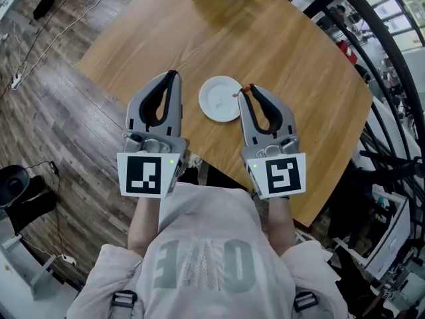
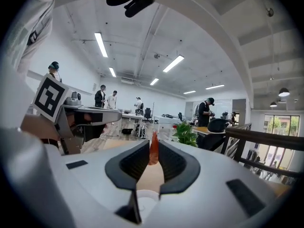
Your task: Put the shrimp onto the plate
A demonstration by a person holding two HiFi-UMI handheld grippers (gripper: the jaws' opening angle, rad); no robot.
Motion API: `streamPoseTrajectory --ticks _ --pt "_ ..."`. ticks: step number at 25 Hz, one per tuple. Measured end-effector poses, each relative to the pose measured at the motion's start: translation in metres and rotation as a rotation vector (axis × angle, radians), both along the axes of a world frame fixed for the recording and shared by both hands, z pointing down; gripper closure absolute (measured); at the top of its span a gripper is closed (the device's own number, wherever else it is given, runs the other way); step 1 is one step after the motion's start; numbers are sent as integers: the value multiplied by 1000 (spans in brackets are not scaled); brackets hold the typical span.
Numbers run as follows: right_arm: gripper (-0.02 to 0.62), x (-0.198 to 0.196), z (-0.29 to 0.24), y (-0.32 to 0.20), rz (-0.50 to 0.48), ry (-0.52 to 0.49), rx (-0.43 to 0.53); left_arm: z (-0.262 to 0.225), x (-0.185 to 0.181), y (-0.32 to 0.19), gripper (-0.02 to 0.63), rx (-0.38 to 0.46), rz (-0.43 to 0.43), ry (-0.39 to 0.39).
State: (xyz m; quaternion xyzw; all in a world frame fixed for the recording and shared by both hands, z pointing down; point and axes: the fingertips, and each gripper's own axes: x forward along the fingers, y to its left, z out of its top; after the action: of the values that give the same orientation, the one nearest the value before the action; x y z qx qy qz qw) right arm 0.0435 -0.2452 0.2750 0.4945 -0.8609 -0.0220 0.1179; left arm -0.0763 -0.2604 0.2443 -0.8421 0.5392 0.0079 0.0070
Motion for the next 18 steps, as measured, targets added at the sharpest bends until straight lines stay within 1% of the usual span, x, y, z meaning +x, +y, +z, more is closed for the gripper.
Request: streamPoseTrajectory --ticks 5,9,14,18 --pt "529 0 27 -27 -56 26 -69 25 6 -12 595 -57 -7 -37" --pt "529 -7 53 -45 -130 43 -109 39 7 -18 595 -89 -20 -33" --pt "529 -12 100 -59 -182 75 -220 55 13 -21 595 -105 -23 -53" --pt "529 -14 138 -71 -209 92 -300 70 20 -28 595 -136 -24 -49"
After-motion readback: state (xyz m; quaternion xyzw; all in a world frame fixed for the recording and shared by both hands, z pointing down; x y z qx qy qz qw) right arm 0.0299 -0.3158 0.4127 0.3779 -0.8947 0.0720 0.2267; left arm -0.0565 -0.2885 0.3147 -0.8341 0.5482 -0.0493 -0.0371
